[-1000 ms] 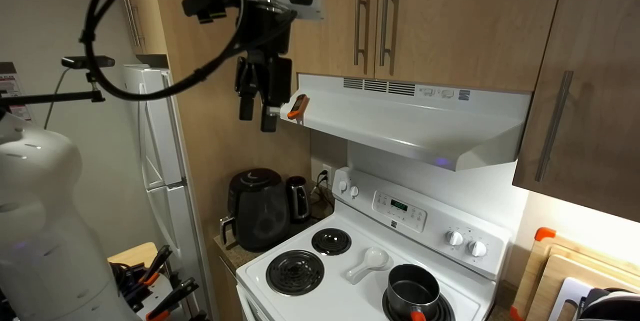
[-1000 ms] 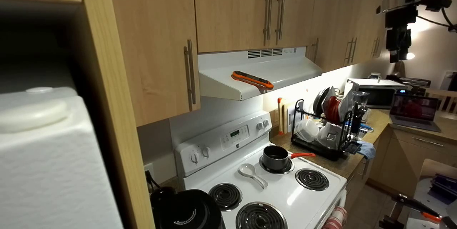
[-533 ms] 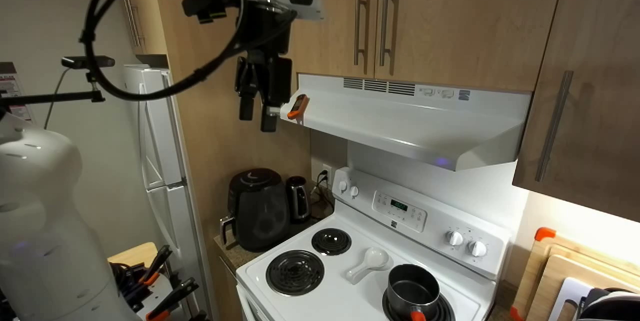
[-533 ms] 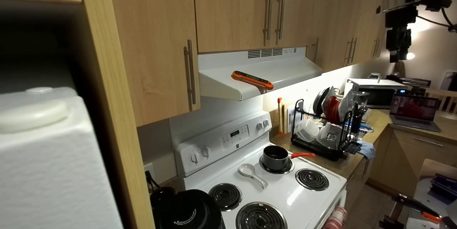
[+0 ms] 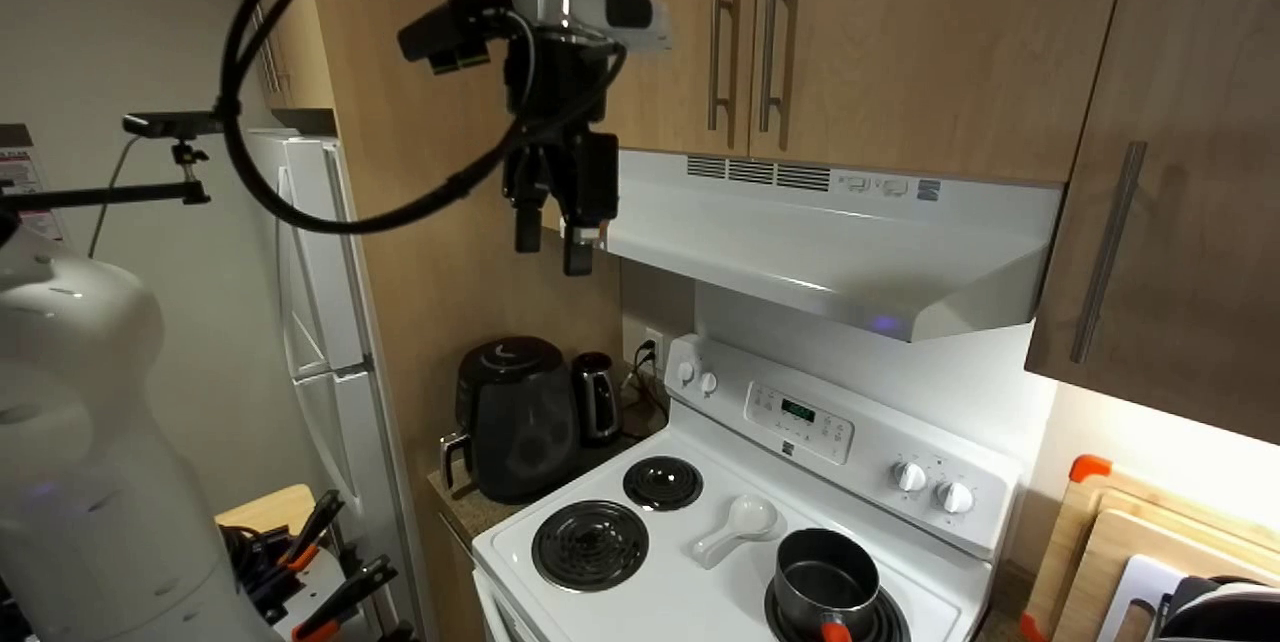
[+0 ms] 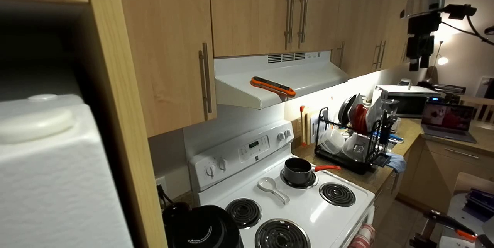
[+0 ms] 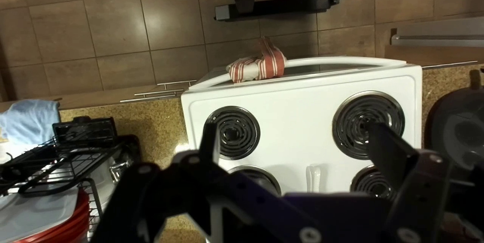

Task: Turn on the light on top of the stove

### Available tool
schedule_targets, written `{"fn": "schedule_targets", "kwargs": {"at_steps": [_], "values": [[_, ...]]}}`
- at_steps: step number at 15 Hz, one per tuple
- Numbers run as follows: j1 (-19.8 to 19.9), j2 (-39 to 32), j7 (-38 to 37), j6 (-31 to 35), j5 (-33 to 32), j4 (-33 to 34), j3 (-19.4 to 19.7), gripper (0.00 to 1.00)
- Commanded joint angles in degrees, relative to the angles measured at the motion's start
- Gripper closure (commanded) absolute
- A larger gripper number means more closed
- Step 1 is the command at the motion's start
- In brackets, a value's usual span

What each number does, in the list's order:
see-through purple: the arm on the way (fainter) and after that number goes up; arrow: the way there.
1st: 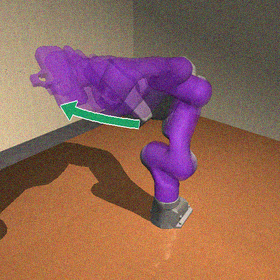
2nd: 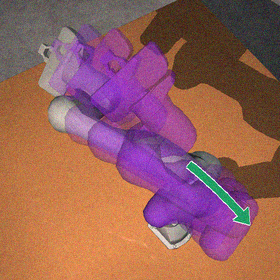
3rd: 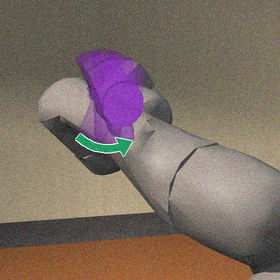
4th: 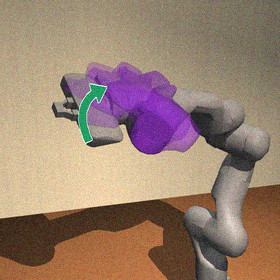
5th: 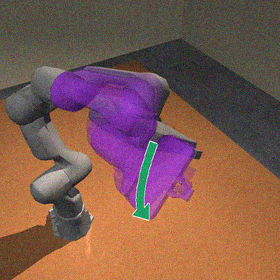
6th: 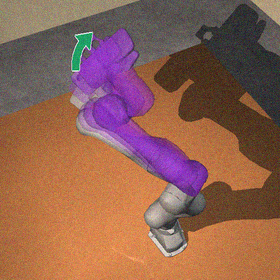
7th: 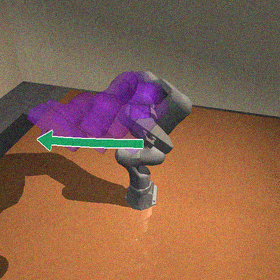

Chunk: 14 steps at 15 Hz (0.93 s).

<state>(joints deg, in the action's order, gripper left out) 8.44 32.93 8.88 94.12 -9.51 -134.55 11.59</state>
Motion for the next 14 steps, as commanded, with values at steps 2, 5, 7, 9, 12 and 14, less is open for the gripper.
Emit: {"fn": "schedule_targets", "kwargs": {"at_steps": [2,5,7,9,12,14], "values": [[-0.49,-5.1,1.27,6.95,0.19,1.41,0.53,0.0],[-0.57,-7.97,1.33,12.25,0.47,2.2,0.61,0.0],[-0.48,-9.93,1.31,15.78,0.78,2.69,0.71,0.0],[-0.37,-11.88,1.34,19.42,1.0,2.98,0.84,0.0],[0.06,-14.79,0.22,25.92,0.78,3.42,0.75,0.0],[0.33,-16.79,-0.41,29.46,1.17,4.01,0.92,0.0]]}}
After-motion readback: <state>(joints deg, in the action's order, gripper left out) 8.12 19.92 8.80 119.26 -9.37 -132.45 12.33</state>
